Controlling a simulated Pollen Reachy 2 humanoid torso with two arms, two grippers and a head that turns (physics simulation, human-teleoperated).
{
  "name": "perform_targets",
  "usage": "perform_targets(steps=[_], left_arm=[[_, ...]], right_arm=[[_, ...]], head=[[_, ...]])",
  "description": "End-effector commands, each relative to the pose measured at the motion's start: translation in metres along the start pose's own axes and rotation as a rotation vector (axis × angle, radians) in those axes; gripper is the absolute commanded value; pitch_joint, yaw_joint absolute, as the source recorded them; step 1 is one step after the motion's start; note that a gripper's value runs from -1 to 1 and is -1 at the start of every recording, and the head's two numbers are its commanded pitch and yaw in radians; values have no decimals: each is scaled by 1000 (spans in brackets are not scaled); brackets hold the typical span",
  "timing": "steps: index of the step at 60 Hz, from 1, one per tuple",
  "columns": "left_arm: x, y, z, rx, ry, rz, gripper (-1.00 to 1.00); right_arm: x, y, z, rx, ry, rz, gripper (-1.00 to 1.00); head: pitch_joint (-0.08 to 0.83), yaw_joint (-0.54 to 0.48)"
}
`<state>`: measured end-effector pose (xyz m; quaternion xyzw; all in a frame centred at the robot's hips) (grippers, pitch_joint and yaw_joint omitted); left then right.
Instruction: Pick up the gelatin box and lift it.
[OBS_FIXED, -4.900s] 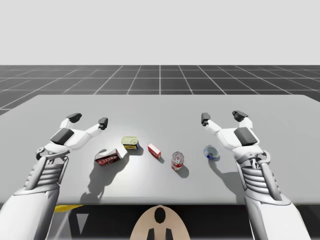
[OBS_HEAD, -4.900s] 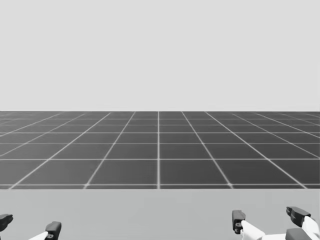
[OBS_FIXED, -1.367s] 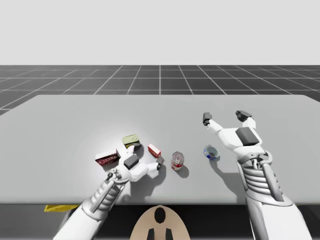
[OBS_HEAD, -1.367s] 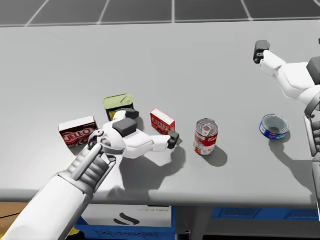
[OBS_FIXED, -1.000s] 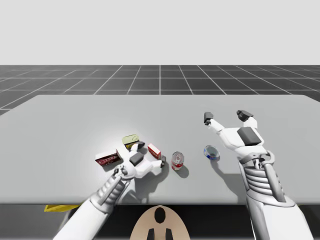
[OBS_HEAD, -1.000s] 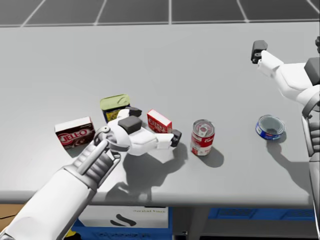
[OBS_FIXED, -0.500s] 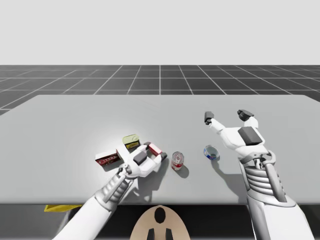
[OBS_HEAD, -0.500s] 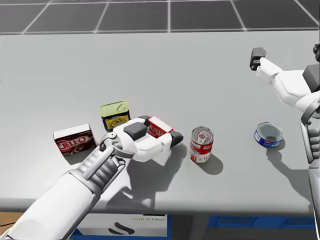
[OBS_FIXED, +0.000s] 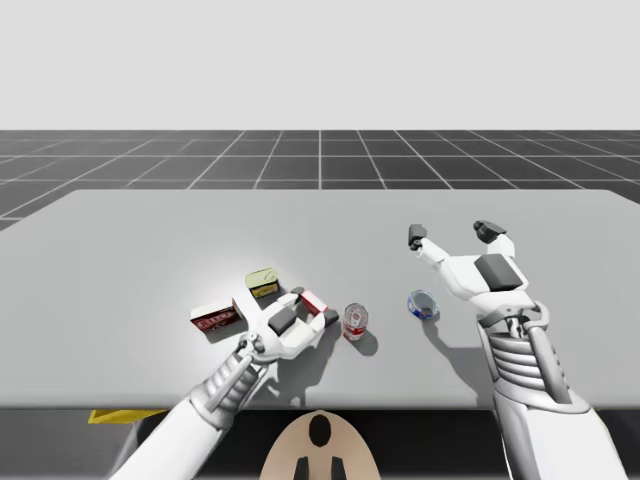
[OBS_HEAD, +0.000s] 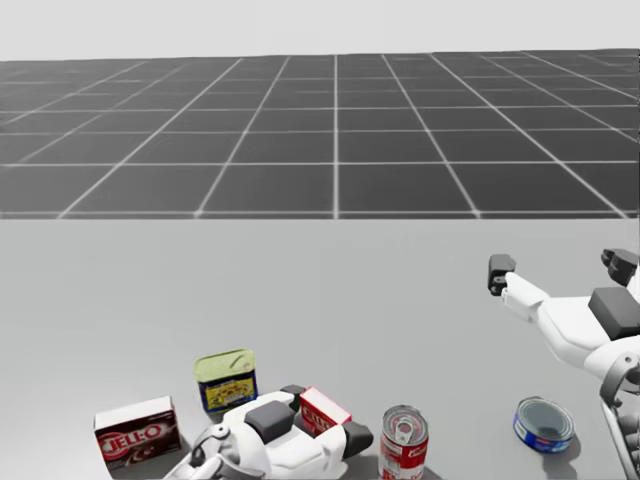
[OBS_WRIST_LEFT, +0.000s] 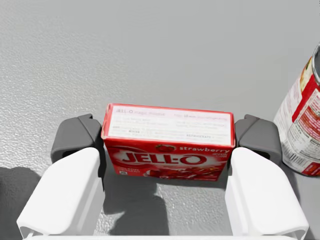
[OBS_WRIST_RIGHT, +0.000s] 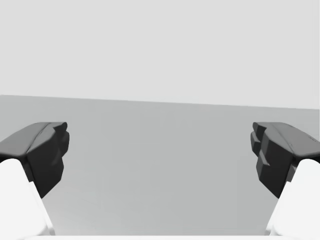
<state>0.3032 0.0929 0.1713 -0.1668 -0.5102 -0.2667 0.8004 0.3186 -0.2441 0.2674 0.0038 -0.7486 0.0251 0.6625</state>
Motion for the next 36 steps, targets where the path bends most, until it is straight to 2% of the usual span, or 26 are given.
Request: perform_targets(steps=[1, 14, 22, 30, 31, 36], left_arm=[[11, -21, -1, -57, -41, 56, 1000], [48, -9, 28, -43, -123, 33, 997], [74, 2, 45, -10, -190, 22, 997], [103, 12, 61, 46, -256, -17, 993], [112, 14, 66, 68, -277, -31, 981], [136, 18, 82, 103, -331, -48, 985]], right_arm=[[-1, 0, 0, 0, 2, 0, -1000], [-1, -2, -1, 7, 5, -5, -1000], [0, -2, -1, -1, -4, 10, -1000], [-1, -3, -1, -2, -8, 16, -1000], [-1, -3, -1, -1, -7, 16, -1000], [-1, -3, -1, 3, -2, 15, -1000]], head=[[310, 34], [291, 32], [280, 34], [276, 36], [277, 38], [277, 40]])
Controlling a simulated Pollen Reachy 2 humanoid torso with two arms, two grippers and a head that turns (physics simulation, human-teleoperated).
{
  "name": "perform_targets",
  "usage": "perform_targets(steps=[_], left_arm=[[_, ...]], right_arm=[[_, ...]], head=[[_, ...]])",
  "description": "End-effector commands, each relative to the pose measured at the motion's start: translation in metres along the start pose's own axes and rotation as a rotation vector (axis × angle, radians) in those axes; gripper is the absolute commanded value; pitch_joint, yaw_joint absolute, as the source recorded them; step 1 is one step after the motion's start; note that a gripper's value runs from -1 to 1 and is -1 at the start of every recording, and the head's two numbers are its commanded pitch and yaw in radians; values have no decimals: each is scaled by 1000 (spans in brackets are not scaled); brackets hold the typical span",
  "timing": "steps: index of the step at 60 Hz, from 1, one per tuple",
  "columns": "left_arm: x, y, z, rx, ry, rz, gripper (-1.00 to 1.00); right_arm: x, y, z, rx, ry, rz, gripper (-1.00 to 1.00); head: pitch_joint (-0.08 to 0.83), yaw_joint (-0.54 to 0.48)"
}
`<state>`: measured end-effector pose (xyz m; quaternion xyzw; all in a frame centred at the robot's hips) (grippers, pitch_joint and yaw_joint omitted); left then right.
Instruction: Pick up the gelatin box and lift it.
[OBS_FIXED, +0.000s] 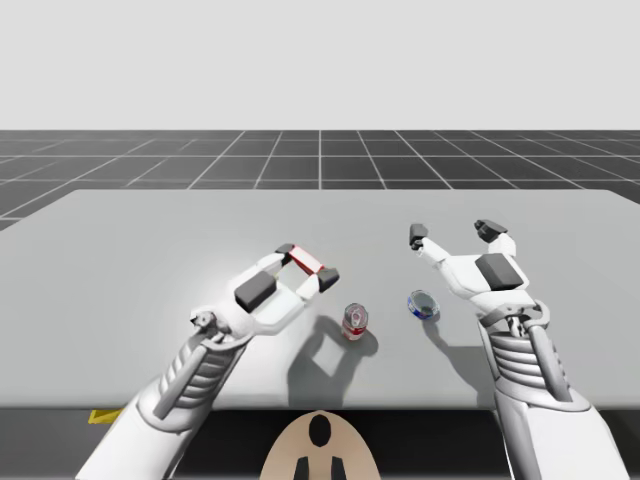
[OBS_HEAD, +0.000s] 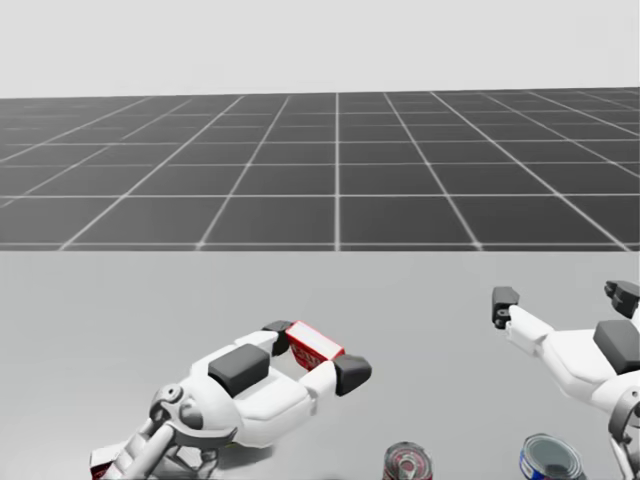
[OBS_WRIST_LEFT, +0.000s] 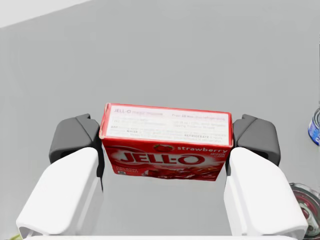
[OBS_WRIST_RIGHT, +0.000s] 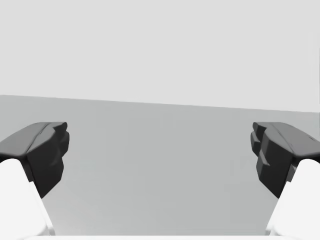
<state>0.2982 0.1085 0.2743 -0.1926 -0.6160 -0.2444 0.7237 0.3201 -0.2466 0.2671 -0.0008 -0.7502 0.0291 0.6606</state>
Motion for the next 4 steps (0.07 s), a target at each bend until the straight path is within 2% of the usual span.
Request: perform_targets(steps=[1, 4], left_arm=[[58, 9, 14, 92, -72, -50, 999], [80, 11, 22, 120, -127, -77, 988]], right_arm=[[-1, -1, 0, 7, 1, 3, -1000], [-1, -1, 1, 21, 4, 1, -1000]], head=[[277, 40], [276, 42]])
